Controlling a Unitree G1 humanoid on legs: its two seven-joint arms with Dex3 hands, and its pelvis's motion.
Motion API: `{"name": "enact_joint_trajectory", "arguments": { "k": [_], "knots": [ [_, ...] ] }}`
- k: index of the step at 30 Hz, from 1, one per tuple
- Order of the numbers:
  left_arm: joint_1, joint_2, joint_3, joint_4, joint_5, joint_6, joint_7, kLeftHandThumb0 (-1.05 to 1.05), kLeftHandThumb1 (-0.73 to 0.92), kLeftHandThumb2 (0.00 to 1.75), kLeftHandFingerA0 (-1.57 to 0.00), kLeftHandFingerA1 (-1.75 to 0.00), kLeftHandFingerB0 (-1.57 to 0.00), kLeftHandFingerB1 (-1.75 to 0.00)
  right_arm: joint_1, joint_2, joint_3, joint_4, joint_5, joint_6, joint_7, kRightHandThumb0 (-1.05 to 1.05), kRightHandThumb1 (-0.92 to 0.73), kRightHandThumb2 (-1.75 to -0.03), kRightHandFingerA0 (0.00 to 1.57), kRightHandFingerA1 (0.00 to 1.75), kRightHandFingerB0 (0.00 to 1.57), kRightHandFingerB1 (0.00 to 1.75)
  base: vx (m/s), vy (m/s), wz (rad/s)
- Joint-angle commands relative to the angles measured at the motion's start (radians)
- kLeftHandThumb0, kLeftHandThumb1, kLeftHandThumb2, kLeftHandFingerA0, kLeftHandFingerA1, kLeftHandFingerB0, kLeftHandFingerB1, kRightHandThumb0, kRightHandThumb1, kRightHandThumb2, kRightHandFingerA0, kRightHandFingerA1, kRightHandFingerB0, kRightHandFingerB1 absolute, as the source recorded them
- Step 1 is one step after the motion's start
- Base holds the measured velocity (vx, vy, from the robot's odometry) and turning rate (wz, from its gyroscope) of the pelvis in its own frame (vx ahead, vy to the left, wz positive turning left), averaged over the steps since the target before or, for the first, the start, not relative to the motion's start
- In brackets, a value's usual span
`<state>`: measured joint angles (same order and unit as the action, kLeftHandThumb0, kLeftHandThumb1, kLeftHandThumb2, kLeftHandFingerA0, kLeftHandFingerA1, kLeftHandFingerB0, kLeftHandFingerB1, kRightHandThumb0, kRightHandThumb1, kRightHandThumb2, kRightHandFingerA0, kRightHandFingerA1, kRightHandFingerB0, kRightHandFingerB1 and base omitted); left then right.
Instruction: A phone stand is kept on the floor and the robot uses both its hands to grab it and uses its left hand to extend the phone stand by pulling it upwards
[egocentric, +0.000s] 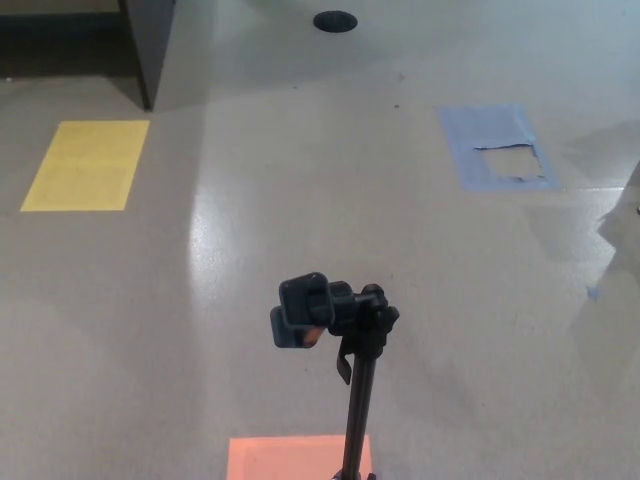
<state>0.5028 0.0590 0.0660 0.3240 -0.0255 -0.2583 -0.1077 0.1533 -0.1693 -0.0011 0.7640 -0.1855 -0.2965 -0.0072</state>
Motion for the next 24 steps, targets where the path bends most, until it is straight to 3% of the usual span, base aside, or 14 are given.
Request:
{"name": "enact_joint_trajectory", "arguments": {
  "k": [1, 5, 6, 7, 8, 12, 13, 14, 18, 19, 20, 21, 22, 24],
  "knots": [
    [0.161, -0.049, 0.107, -0.321, -0.273, -0.366, -0.099, -0.87, 0.87, 0.67, -0.29, -0.3, -0.34, -0.32, -0.005, -0.005, -0.059, -0.077, 0.083, -0.483, -0.03, -1.05, -0.65, -0.64, 0.08, 0.66, 0.0, 0.15, 0.0, 0.0, 0.0],
    [0.141, -0.033, 0.134, -0.348, -0.291, -0.411, -0.124, -0.91, 0.8, 0.65, -0.28, -0.3, -0.31, -0.32, -0.004, -0.02, -0.03, -0.109, 0.021, -0.444, -0.048, -1.05, -0.65, -0.63, 0.0, 0.67, 0.0, 0.07, 0.0, 0.0, 0.0],
    [0.143, -0.031, 0.14, -0.369, -0.284, -0.426, -0.115, -0.91, 0.8, 0.65, -0.28, -0.3, -0.31, -0.31, 0.004, -0.02, -0.021, -0.124, 0.013, -0.433, -0.042, -1.03, -0.54, -1.0, 0.0, 0.51, 0.0, 0.36, 0.0, 0.0, 0.0],
    [0.149, -0.032, 0.144, -0.383, -0.28, -0.433, -0.11, -0.91, 0.8, 0.65, -0.28, -0.3, -0.31, -0.31, 0.013, -0.016, -0.016, -0.135, 0.014, -0.431, -0.036, -1.03, -0.54, -1.0, 0.0, 0.51, 0.0, 0.36, 0.0, 0.0, 0.0],
    [0.151, -0.035, 0.142, -0.415, -0.287, -0.438, -0.111, -0.9, 0.78, 0.64, -0.28, -0.3, -0.3, -0.31, 0.018, -0.014, -0.005, -0.153, 0.005, -0.421, -0.031, -1.05, -0.61, -0.64, 0.0, 0.57, 0.0, 0.07, 0.0, 0.0, 0.0],
    [0.147, -0.045, 0.125, -0.525, -0.235, -0.458, -0.079, -0.92, 0.76, 0.64, -0.3, -0.31, -0.28, -0.31, 0.024, 0.005, 0.034, -0.206, -0.047, -0.404, -0.053, -1.05, -0.61, -0.64, 0.0, 0.59, 0.0, 0.1, 0.0, 0.0, 0.0],
    [0.139, -0.045, 0.101, -0.566, -0.234, -0.443, -0.084, -0.93, 0.71, 0.63, -0.32, -0.31, -0.3, -0.31, 0.019, 0.011, 0.053, -0.227, -0.072, -0.39, -0.061, -1.05, -0.48, -0.94, 0.0, 0.48, 0.0, 0.28, 0.0, 0.0, 0.0],
    [0.13, -0.042, 0.086, -0.591, -0.236, -0.431, -0.091, -0.92, 0.7, 0.62, -0.31, -0.31, -0.29, -0.31, 0.015, 0.014, 0.067, -0.238, -0.095, -0.381, -0.072, -1.05, -0.64, -0.67, 0.0, 0.58, 0.0, 0.01, 0.0, 0.0, 0.0],
    [0.109, -0.04, 0.059, -0.644, -0.225, -0.388, -0.094, -0.92, 0.69, 0.62, -0.3, -0.31, -0.29, -0.31, 0.009, 0.023, 0.094, -0.262, -0.107, -0.362, -0.078, -1.05, -0.62, -0.65, 0.0, 0.59, 0.0, 0.06, 0.0, 0.0, 0.0],
    [0.074, -0.031, 0.054, -0.667, -0.225, -0.357, -0.093, -0.89, 0.69, 0.62, -0.29, -0.3, -0.27, -0.3, -0.001, 0.043, 0.109, -0.27, -0.105, -0.347, -0.077, -1.0, -0.52, -0.97, 0.0, 0.5, 0.0, 0.32, 0.0, 0.0, 0.0],
    [0.029, -0.019, 0.047, -0.694, -0.224, -0.318, -0.092, -0.89, 0.69, 0.62, -0.29, -0.3, -0.27, -0.3, -0.015, 0.067, 0.128, -0.28, -0.104, -0.329, -0.075, -1.0, -0.52, -0.97, 0.0, 0.5, 0.0, 0.32, 0.0, 0.0, 0.0],
    [-0.022, -0.004, 0.049, -0.7, -0.2, -0.276, -0.085, -0.93, 0.71, 0.63, -0.29, -0.3, -0.24, -0.29, -0.014, 0.079, 0.143, -0.314, -0.13, -0.289, -0.091, -1.05, -0.62, -0.64, 0.0, 0.61, 0.0, 0.09, 0.0, 0.0, 0.0],
    [-0.06, 0.007, 0.054, -0.692, -0.195, -0.245, -0.083, -0.93, 0.7, 0.63, -0.28, -0.3, -0.23, -0.29, -0.011, 0.084, 0.155, -0.339, -0.153, -0.258, -0.105, -1.02, -0.58, -1.03, 0.0, 0.49, 0.0, 0.29, 0.0, 0.0, 0.0],
    [-0.07, 0.008, 0.056, -0.691, -0.198, -0.234, -0.084, -0.93, 0.7, 0.63, -0.28, -0.3, -0.23, -0.29, -0.007, 0.083, 0.163, -0.352, -0.158, -0.244, -0.112, -1.02, -0.58, -1.03, 0.0, 0.49, 0.0, 0.29, 0.0, 0.0, 0.0]
  ]
}}
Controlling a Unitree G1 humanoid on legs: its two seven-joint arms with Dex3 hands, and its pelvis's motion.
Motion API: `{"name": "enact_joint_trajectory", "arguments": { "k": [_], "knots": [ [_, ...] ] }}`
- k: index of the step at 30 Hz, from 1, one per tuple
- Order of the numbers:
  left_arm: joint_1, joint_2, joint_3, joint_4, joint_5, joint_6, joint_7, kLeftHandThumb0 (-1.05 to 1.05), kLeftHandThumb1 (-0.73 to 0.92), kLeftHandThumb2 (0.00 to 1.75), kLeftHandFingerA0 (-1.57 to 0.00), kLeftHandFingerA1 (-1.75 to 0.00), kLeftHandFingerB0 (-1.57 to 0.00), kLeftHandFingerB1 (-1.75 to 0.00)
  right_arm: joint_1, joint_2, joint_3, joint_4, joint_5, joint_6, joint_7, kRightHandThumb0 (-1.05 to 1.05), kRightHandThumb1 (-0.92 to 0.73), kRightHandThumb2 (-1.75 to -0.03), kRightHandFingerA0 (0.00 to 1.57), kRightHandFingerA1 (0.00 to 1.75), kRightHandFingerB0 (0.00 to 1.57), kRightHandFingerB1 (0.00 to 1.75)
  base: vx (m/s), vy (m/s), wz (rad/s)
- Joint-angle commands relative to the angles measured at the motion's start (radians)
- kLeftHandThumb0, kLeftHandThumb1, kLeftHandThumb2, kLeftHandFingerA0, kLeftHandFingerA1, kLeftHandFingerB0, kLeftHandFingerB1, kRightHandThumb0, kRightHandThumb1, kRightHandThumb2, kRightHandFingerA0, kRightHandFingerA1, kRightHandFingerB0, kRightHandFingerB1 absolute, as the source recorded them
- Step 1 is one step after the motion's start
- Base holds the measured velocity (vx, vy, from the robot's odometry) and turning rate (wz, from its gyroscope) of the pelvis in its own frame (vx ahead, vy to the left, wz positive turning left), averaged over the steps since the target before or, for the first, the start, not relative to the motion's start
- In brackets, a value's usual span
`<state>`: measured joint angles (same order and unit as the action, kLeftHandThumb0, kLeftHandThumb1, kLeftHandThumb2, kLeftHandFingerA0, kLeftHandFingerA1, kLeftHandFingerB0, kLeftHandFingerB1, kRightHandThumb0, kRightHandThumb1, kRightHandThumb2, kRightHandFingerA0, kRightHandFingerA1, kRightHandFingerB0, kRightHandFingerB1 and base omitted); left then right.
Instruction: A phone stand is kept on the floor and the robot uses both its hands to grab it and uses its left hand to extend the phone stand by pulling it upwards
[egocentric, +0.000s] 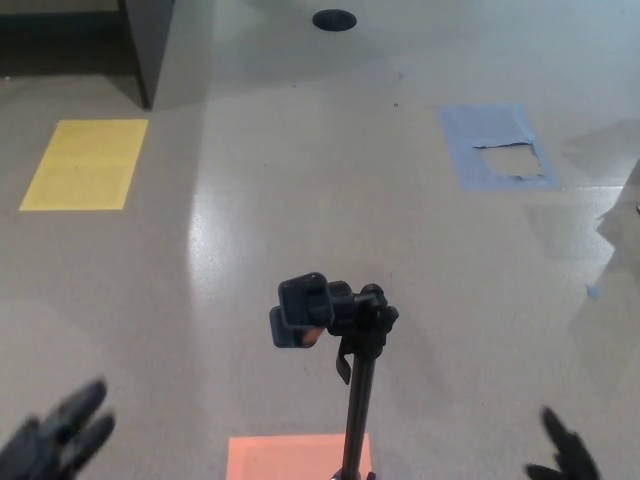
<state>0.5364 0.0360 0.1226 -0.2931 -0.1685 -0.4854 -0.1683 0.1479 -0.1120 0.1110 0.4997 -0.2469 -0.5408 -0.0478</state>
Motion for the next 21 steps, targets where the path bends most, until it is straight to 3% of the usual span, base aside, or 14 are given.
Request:
{"name": "enact_joint_trajectory", "arguments": {
  "k": [1, 7, 8, 9, 10, 15, 18, 19, 21],
  "knots": [
    [-0.104, 0.031, 0.001, -0.075, -0.055, -0.005, -0.025, -0.93, 0.7, 0.63, -0.28, -0.3, -0.23, -0.29, 0.0, 0.025, 0.053, -0.093, -0.098, 0.004, -0.074, -1.02, -0.58, -1.03, 0.0, 0.49, 0.0, 0.29, 0.0, 0.0, 0.0],
    [-0.224, 0.058, 0.015, -0.028, -0.054, 0.047, -0.029, -0.91, 0.72, 0.63, -0.23, -0.3, -0.18, -0.28, -0.014, 0.014, 0.063, -0.131, -0.141, 0.065, -0.1, -1.05, -0.58, -1.05, 0.0, 0.52, 0.0, 0.29, 0.0, 0.0, 0.02],
    [-0.268, 0.064, 0.019, -0.04, -0.06, 0.08, -0.015, -0.91, 0.74, 0.64, -0.22, -0.29, -0.18, -0.28, -0.018, 0.016, 0.061, -0.143, -0.132, 0.087, -0.088, -1.05, -0.46, -0.95, 0.01, 0.54, 0.0, 0.31, 0.0, 0.0, 0.0],
    [-0.274, 0.065, 0.02, -0.041, -0.061, 0.085, -0.014, -0.91, 0.74, 0.64, -0.22, -0.29, -0.18, -0.28, -0.018, 0.016, 0.061, -0.146, -0.132, 0.091, -0.087, -1.05, -0.46, -0.95, 0.01, 0.54, 0.0, 0.31, 0.0, 0.0, 0.0],
    [-0.288, 0.062, 0.018, -0.043, -0.067, 0.098, -0.011, -0.91, 0.77, 0.64, -0.24, -0.3, -0.2, -0.28, -0.026, 0.015, 0.062, -0.14, -0.139, 0.084, -0.098, -1.05, -0.65, -0.68, 0.0, 0.69, 0.0, 0.12, 0.0, 0.0, 0.0],
    [-0.289, 0.042, 0.008, -0.026, -0.072, 0.106, -0.012, -0.91, 0.79, 0.65, -0.26, -0.3, -0.19, -0.27, -0.027, 0.022, 0.073, -0.164, -0.143, 0.105, -0.095, -1.05, -0.65, -0.65, 0.0, 0.73, 0.0, 0.15, 0.0, 0.0, 0.0],
    [-0.296, 0.036, 0.001, -0.001, -0.055, 0.102, -0.01, -0.91, 0.81, 0.66, -0.25, -0.31, -0.18, -0.27, -0.036, 0.026, 0.08, -0.168, -0.14, 0.107, -0.095, -1.05, -0.65, -0.65, 0.0, 0.72, 0.0, 0.18, 0.0, 0.0, 0.0],
    [-0.302, 0.039, -0.002, 0.021, -0.059, 0.098, -0.021, -0.92, 0.83, 0.66, -0.23, -0.3, -0.17, -0.27, -0.037, 0.029, 0.084, -0.169, -0.135, 0.104, -0.092, -1.05, -0.5, -0.96, 0.01, 0.54, 0.0, 0.37, 0.0, 0.0, 0.0],
    [-0.309, 0.041, -0.009, 0.058, -0.063, 0.097, -0.035, -0.92, 0.83, 0.66, -0.24, -0.3, -0.17, -0.27, -0.038, 0.035, 0.091, -0.173, -0.126, 0.097, -0.085, -1.05, -0.49, -0.95, 0.0, 0.52, 0.0, 0.37, 0.0, 0.0, 0.0]
  ]
}}
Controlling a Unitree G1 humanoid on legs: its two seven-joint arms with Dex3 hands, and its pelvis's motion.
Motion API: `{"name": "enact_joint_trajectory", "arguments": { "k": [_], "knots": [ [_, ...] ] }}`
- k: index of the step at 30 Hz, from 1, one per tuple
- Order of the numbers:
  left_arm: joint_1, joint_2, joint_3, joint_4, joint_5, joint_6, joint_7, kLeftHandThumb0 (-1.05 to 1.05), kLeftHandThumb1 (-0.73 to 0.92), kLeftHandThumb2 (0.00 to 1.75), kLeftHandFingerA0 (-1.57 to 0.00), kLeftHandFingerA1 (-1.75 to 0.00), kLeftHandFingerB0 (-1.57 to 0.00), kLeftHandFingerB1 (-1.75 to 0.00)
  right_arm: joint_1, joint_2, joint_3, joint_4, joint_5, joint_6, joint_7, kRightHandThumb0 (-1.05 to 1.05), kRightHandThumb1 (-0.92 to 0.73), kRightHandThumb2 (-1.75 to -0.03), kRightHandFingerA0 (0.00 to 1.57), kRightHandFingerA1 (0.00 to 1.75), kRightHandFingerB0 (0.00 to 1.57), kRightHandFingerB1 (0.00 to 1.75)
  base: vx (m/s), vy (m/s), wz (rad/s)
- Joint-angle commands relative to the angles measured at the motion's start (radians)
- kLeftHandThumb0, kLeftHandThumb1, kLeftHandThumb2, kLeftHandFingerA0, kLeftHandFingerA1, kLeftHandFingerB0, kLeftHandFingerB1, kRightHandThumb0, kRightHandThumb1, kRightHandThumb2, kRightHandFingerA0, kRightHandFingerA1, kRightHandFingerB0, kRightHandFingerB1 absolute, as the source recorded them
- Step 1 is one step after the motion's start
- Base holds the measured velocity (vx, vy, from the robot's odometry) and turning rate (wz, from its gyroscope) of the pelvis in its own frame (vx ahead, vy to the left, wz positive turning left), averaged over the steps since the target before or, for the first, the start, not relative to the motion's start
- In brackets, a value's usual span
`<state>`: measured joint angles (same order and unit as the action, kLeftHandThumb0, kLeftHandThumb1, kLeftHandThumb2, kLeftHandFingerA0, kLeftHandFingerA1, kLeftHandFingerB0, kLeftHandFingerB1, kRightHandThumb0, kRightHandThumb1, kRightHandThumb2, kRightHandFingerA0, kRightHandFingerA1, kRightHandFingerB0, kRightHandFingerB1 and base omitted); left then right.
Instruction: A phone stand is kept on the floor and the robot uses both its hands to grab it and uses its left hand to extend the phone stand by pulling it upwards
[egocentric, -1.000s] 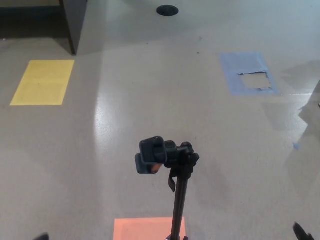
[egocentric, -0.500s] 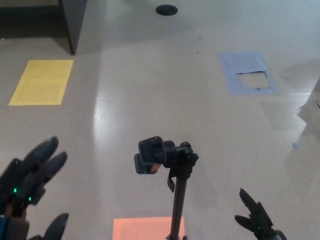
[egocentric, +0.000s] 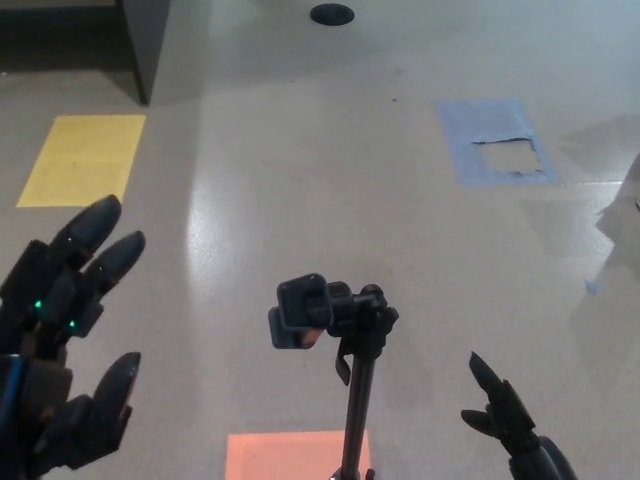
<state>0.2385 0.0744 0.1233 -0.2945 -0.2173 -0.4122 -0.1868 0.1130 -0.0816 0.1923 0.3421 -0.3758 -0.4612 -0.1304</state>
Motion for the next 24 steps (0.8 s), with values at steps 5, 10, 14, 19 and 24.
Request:
{"name": "enact_joint_trajectory", "arguments": {
  "k": [5, 10, 14, 19, 24],
  "knots": [
    [-0.064, -0.011, -0.028, 0.135, 0.01, 0.016, -0.005, -0.94, 0.84, 0.66, -0.23, -0.3, -0.18, -0.27, -0.037, 0.006, 0.005, -0.016, 0.007, 0.033, -0.005, -1.05, -0.5, -0.97, 0.01, 0.54, 0.0, 0.38, 0.0, 0.0, 0.0],
    [-0.091, -0.034, -0.04, 0.176, 0.04, 0.0, 0.016, -0.92, 0.64, 1.06, -0.18, -0.43, -0.11, -0.38, -0.062, 0.009, -0.002, 0.005, 0.018, 0.029, -0.009, -1.05, -0.5, -0.96, 0.01, 0.55, 0.0, 0.37, 0.0, 0.0, 0.0],
    [-0.069, -0.106, -0.103, 0.199, 0.094, -0.011, 0.05, -0.97, 0.82, 0.66, -0.3, -0.31, -0.27, -0.29, -0.133, 0.031, -0.031, 0.156, 0.027, -0.024, -0.077, -1.05, -0.66, -0.61, 0.0, 0.83, 0.0, 0.3, 0.0, 0.0, 0.0],
    [-0.066, -0.08, -0.145, 0.228, 0.196, -0.044, 0.045, -0.99, 0.84, 0.67, -0.3, -0.31, -0.27, -0.29, -0.168, 0.039, -0.048, 0.221, 0.039, -0.046, -0.088, -1.05, -0.66, -0.62, 0.0, 0.86, 0.0, 0.32, 0.0, 0.0, 0.0],
    [-0.122, -0.048, -0.165, 0.259, 0.251, -0.027, 0.052, -0.98, 0.81, 0.66, -0.3, -0.31, -0.28, -0.29, -0.192, 0.053, -0.048, 0.252, 0.025, -0.049, -0.12, -1.05, -0.66, -0.64, 0.04, 0.9, 0.0, 0.29, 0.0, 0.0, 0.0]
  ]
}}
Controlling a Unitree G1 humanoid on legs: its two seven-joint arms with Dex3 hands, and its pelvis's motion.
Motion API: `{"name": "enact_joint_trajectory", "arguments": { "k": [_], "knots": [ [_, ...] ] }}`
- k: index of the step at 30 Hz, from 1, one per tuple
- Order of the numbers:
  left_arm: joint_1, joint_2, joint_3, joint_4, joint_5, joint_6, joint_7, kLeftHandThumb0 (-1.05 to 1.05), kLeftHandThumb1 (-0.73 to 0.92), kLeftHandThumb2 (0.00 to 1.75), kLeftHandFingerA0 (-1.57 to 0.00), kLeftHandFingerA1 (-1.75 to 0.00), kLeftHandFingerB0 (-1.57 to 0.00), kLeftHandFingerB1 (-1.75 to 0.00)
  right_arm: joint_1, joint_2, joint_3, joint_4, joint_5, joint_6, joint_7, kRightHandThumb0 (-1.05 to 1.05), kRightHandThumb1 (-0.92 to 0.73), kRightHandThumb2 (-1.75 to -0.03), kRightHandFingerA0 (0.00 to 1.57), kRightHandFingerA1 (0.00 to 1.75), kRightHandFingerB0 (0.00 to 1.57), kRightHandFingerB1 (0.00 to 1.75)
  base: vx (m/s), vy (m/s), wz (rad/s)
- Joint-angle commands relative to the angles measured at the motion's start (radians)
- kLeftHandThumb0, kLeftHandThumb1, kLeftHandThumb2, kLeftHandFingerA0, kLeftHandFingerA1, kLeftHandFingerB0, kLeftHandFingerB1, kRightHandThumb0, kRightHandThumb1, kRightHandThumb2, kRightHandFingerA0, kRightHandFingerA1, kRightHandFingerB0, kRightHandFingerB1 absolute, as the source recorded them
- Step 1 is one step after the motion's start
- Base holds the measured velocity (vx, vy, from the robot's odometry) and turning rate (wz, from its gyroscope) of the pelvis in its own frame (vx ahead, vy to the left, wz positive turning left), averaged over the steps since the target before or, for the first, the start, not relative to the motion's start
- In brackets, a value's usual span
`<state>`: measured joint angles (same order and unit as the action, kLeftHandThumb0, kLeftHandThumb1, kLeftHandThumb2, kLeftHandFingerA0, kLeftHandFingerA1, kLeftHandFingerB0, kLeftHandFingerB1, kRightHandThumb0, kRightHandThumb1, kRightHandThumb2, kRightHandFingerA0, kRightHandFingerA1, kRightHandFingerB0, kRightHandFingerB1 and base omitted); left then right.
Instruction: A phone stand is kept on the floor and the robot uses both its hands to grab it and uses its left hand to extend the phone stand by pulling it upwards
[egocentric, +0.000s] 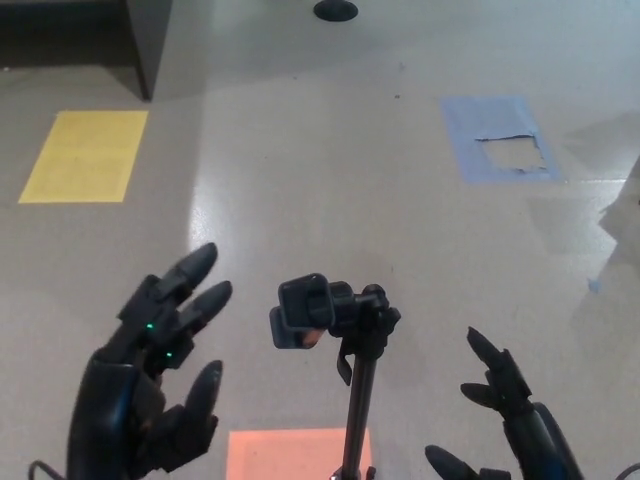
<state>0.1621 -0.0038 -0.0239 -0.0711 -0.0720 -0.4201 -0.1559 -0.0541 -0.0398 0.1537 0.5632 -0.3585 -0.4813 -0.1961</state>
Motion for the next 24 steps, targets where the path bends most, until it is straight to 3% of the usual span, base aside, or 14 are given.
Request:
{"name": "enact_joint_trajectory", "arguments": {
  "k": [1, 8, 22, 23, 24],
  "knots": [
    [-0.058, 0.032, -0.018, 0.044, 0.106, -0.018, 0.023, -0.98, 0.81, 0.66, -0.3, -0.31, -0.28, -0.29, -0.029, 0.015, -0.007, 0.04, 0.007, -0.037, -0.059, -1.05, -0.65, -0.64, 0.03, 0.89, 0.0, 0.29, 0.0, 0.0, 0.0],
    [-0.154, -0.021, -0.018, 0.109, 0.066, 0.001, 0.049, -0.99, 0.84, 0.67, -0.3, -0.33, -0.26, -0.29, -0.051, 0.028, 0.011, 0.074, -0.019, -0.041, -0.097, -1.05, -0.68, -0.65, 0.05, 0.9, 0.0, 0.27, 0.0, 0.0, 0.0],
    [-0.225, 0.008, -0.018, 0.126, 0.067, 0.058, 0.027, -1.01, 0.85, 0.67, -0.27, -0.33, -0.21, -0.27, -0.059, 0.031, 0.038, 0.078, -0.017, -0.015, -0.092, -1.05, -0.66, -0.63, 0.08, 0.94, 0.0, 0.4, 0.0, 0.0, 0.0],
    [-0.232, 0.015, -0.019, 0.121, 0.058, 0.067, 0.016, -0.97, 0.66, 1.07, -0.19, -0.44, -0.09, -0.35, -0.07, 0.03, 0.038, 0.075, -0.015, 0.0, -0.081, -1.05, -0.65, -0.63, 0.06, 0.96, 0.0, 0.4, 0.0, 0.0, 0.0],
    [-0.242, 0.024, -0.02, 0.113, 0.046, 0.079, 0.0, -0.97, 0.66, 1.07, -0.19, -0.44, -0.09, -0.35, -0.086, 0.03, 0.037, 0.07, -0.011, 0.023, -0.065, -1.05, -0.65, -0.63, 0.06, 0.96, 0.0, 0.4, 0.0, 0.0, 0.0]
  ]
}}
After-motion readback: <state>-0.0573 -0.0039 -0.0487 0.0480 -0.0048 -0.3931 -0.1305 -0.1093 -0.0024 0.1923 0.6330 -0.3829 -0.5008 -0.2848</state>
